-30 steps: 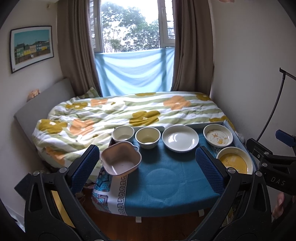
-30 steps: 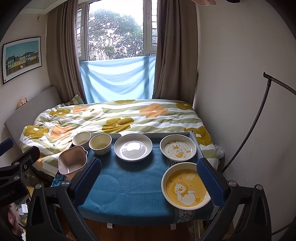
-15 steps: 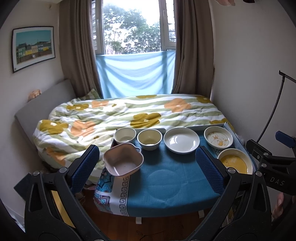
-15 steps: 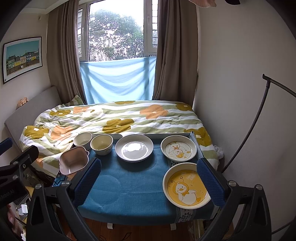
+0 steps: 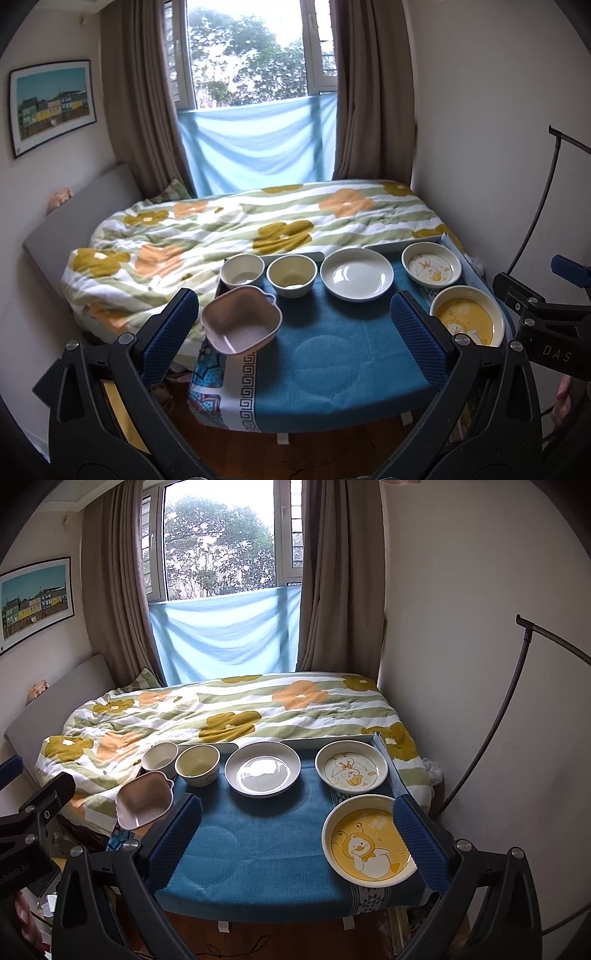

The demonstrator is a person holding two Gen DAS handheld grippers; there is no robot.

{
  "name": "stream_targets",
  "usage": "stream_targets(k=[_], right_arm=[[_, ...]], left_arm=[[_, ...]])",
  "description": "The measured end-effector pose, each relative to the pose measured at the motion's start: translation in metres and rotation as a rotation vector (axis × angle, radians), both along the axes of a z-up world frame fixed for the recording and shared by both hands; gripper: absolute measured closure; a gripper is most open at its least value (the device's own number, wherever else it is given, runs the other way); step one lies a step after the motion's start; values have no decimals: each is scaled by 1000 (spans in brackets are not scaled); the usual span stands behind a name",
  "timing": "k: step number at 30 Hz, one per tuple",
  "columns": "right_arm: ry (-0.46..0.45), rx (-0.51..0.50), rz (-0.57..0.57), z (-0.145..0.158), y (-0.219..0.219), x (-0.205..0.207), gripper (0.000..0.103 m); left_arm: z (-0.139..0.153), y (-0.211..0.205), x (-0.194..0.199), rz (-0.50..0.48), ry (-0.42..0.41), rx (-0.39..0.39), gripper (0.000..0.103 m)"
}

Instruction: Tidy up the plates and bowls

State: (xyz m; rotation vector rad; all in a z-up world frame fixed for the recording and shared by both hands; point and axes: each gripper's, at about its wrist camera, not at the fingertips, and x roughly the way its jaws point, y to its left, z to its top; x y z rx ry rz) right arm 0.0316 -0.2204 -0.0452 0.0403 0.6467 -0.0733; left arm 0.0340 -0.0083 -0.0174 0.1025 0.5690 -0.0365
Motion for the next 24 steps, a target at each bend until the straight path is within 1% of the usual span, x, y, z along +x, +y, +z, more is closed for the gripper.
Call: stream_targets(k=[2, 4, 7, 11, 14, 15, 18, 20, 22, 24], right_arm=[[7, 7, -12, -6, -5, -1, 0], [23, 37, -35, -15, -17, -2, 0], [76, 120, -97, -36, -45, -3, 0], [135, 206, -190, -68, -90, -6, 0], [173, 249, -235, -93, -122, -3, 0], [187, 265, -246, -102, -132, -1, 0], [231, 326, -276, -133, -164, 4, 0], [275, 352, -302, -154, -183, 11, 0], [309, 403, -302, -174, -202, 21, 5], [341, 456, -300, -193, -218, 32, 12]], left_arm=[[-7, -5, 7, -29, 23, 0, 0], [-16, -13, 16, -63, 47, 1, 0], [-35, -31, 33, -117, 111, 4, 0], [-66, -64, 59, -238, 204, -1, 0], [-94, -93, 83, -319, 293, -17, 0], [-104, -103, 92, -346, 324, -34, 0], [-137, -136, 123, -407, 425, -69, 0], [-160, -159, 145, -441, 494, -73, 1], [-181, -181, 163, -472, 552, -63, 1], [-200, -199, 180, -494, 601, -49, 3]])
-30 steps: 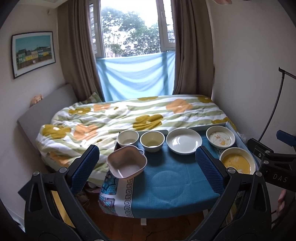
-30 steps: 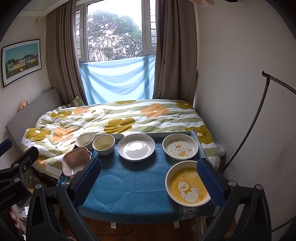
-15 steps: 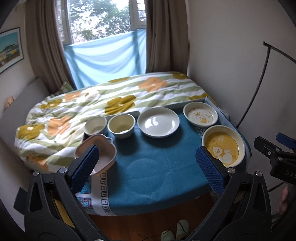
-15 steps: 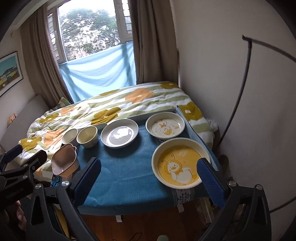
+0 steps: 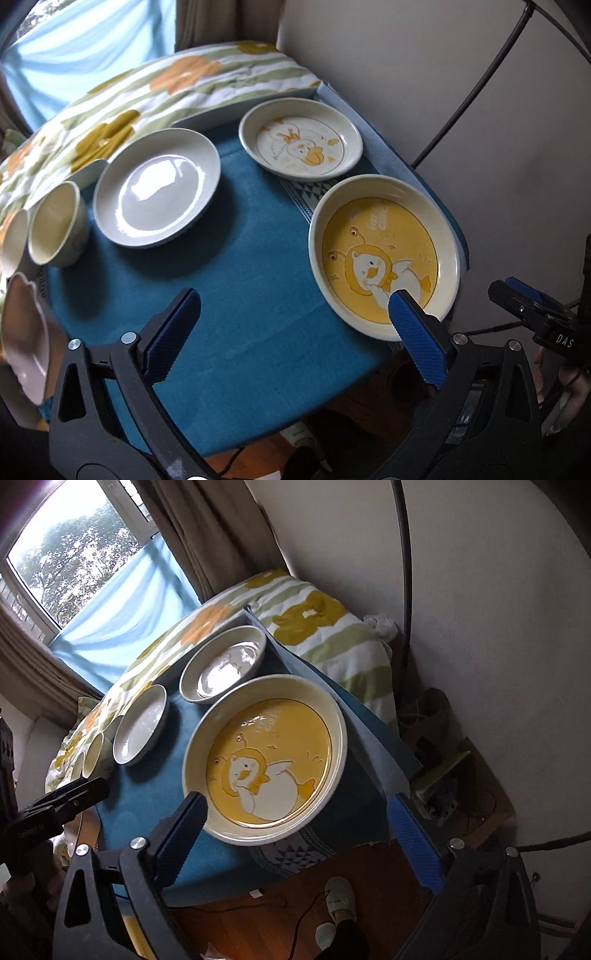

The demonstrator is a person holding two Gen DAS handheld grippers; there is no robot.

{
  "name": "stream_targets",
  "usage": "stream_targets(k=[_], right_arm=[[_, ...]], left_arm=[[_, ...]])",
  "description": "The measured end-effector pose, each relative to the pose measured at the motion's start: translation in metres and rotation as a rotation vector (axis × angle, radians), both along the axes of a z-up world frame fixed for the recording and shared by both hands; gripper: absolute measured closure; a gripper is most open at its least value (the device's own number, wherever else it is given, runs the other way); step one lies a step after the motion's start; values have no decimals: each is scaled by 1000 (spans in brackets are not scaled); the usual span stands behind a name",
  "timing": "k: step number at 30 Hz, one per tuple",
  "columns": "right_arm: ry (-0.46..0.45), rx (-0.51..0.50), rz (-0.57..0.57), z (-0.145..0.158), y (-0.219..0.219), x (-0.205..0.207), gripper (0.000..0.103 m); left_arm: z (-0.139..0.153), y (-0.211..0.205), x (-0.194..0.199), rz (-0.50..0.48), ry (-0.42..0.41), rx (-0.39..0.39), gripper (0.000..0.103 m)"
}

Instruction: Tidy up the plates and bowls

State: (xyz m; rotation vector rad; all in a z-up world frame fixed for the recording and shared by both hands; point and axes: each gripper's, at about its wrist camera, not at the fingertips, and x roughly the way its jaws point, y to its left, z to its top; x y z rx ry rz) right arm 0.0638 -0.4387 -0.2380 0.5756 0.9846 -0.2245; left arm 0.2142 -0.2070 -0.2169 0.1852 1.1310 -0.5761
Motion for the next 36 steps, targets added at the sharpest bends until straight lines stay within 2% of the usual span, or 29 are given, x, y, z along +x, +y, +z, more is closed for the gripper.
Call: stream_targets(k=[1, 3, 6, 9, 11, 12, 16, 19, 21, 23, 28, 30, 36], right_arm=[[8, 25, 4, -9, -7, 5, 14], [21, 72, 20, -24, -18, 17, 28], [37, 117, 47, -41, -27, 31, 43], [37, 136, 60, -52, -35, 40, 52], [35, 152, 66, -56, -38, 43, 60], [33, 162, 68, -58, -39, 46, 65], [39, 173, 83, -66, -40, 55, 75], [43, 167, 77, -68, -42, 58, 81], [46, 177, 69, -71, -46, 57, 89], [44, 196, 62, -73, -48, 56, 91], [47, 188, 68, -72, -47, 57, 91], [51, 180, 72, -72, -46, 58, 91], [49, 152, 93, -68, -43, 60, 91]], left_arm=[[-10, -9, 8, -14, 25, 0, 4], [-28, -24, 22, -29, 84, 8, 8], [-51, -37, 36, -54, 164, -6, 22], [-72, -48, 46, -92, 218, -9, 35], [-81, -54, 50, -117, 244, -1, 51], [-85, -55, 52, -125, 261, -1, 54], [-95, -57, 59, -134, 307, -23, 77], [-100, -55, 64, -126, 330, -39, 85], [-102, -53, 66, -127, 345, -56, 87], [-103, -52, 68, -129, 357, -64, 88], [-104, -53, 71, -157, 373, -87, 89], [-102, -55, 70, -171, 340, -56, 89], [-92, -55, 60, -176, 315, -46, 89]])
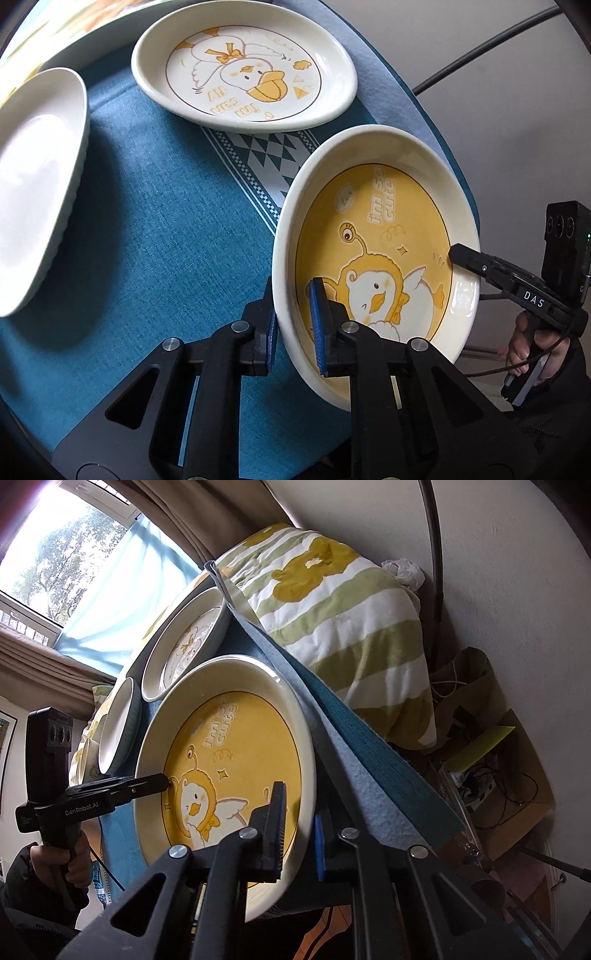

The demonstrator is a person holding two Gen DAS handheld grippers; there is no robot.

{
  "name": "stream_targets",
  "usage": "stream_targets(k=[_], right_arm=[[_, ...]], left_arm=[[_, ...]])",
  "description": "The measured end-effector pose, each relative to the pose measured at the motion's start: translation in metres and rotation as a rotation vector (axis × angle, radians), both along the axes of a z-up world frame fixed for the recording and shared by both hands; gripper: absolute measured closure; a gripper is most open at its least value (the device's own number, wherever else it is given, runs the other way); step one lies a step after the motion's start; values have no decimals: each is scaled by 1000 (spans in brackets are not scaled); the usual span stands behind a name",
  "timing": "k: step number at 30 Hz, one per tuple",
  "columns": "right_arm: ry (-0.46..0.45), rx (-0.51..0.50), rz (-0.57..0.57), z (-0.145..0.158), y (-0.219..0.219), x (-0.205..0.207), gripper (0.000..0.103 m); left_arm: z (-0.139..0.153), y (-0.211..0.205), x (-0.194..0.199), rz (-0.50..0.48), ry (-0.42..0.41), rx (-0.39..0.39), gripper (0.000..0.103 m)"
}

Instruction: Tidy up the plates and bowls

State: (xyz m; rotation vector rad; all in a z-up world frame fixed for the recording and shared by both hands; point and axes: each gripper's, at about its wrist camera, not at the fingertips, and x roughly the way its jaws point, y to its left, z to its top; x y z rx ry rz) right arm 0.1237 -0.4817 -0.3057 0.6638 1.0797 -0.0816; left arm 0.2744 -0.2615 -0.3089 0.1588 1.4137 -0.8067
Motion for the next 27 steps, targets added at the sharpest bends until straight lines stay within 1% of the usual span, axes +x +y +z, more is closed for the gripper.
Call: stream_targets(k=[2, 3, 5, 8, 12, 16, 19, 23, 27], right_arm=[[-8, -13, 11, 5, 1, 2, 91], [-13, -16, 18, 7, 1, 3, 91], [-20, -25, 39, 12, 4, 6, 91], [-31, -36, 81, 24, 11, 14, 91], [-54, -54, 178, 42, 30, 30, 91], [-76, -64, 303, 55, 59, 52, 91], [-83, -52, 397, 58, 86, 68, 91], [-83, -42, 527, 55, 129, 88, 91], [-61, -13, 642, 42, 175, 104, 91]], left_arm=[[-2, -3, 0, -1, -16, -2, 89], [9, -10, -5, 6, -21, -5, 89], [15, -8, -7, 24, -30, -12, 89], [31, 4, -12, 68, -54, -24, 89], [48, 33, -20, 165, -79, -38, 89], [67, 75, -28, 277, -109, -41, 89], [77, 110, -38, 370, -121, -34, 89], [75, 166, -55, 494, -128, -5, 89], [66, 224, -75, 612, -109, 16, 89]])
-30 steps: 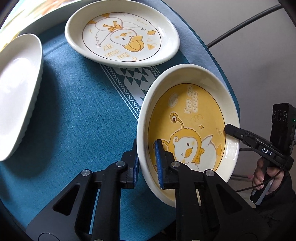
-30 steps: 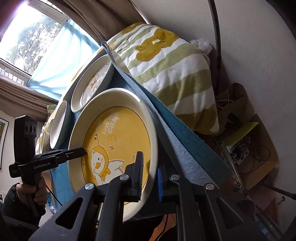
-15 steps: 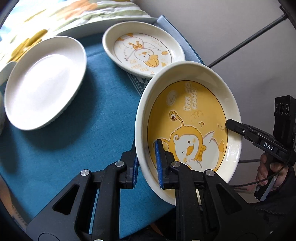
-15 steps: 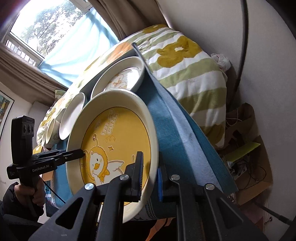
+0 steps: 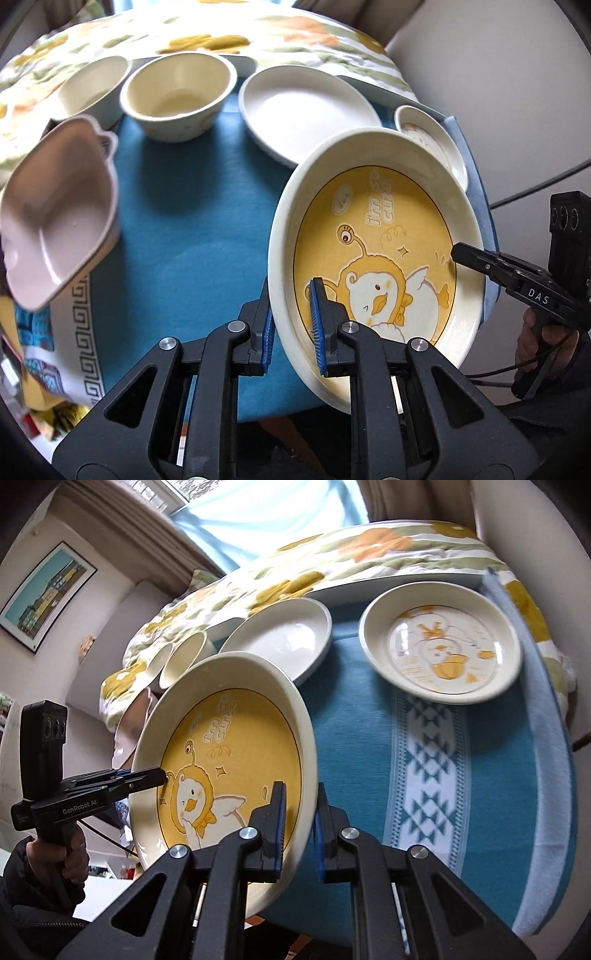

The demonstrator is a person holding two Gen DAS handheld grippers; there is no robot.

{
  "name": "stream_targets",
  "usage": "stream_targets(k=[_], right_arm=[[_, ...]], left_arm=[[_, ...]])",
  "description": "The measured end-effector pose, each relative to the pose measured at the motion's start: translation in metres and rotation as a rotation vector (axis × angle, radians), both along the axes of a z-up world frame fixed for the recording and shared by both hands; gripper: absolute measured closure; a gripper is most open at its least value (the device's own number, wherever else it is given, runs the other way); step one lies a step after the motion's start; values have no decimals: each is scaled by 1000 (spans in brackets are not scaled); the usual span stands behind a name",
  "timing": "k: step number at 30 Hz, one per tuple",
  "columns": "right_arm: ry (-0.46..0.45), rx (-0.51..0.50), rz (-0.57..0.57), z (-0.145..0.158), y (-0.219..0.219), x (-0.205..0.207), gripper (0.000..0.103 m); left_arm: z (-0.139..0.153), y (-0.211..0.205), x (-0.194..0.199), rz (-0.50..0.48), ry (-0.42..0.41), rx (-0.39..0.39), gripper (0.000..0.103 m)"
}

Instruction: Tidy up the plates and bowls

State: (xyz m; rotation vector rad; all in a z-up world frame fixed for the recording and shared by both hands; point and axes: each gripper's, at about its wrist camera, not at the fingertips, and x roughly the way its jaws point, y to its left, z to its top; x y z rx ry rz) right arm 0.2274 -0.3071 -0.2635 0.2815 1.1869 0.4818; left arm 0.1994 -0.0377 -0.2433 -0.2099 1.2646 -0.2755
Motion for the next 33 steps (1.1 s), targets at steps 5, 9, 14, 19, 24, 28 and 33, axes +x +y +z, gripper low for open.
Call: stream_targets(k=[5, 9, 14, 19, 24, 28, 33], right_arm=[[35, 3, 121, -22, 62, 8, 91], [48, -30, 196, -40, 99, 12, 91], [42, -40, 224, -52, 122, 18, 91], [30, -37, 218, -58, 127, 13, 91], [2, -37, 202, -56, 121, 7, 91], [-6, -48, 196, -55, 123, 5, 91], [0, -66, 180, -54, 128, 5, 91]], left_arm=[[-22, 63, -19, 123, 46, -13, 89], [-45, 98, -32, 183, 68, -11, 89], [-57, 130, -41, 203, 49, -35, 89], [-68, 144, -42, 182, 29, -73, 89], [-73, 154, -49, 148, 6, -107, 89], [-71, 156, -55, 133, 1, -98, 89], [-71, 146, -42, 130, 7, -93, 89]])
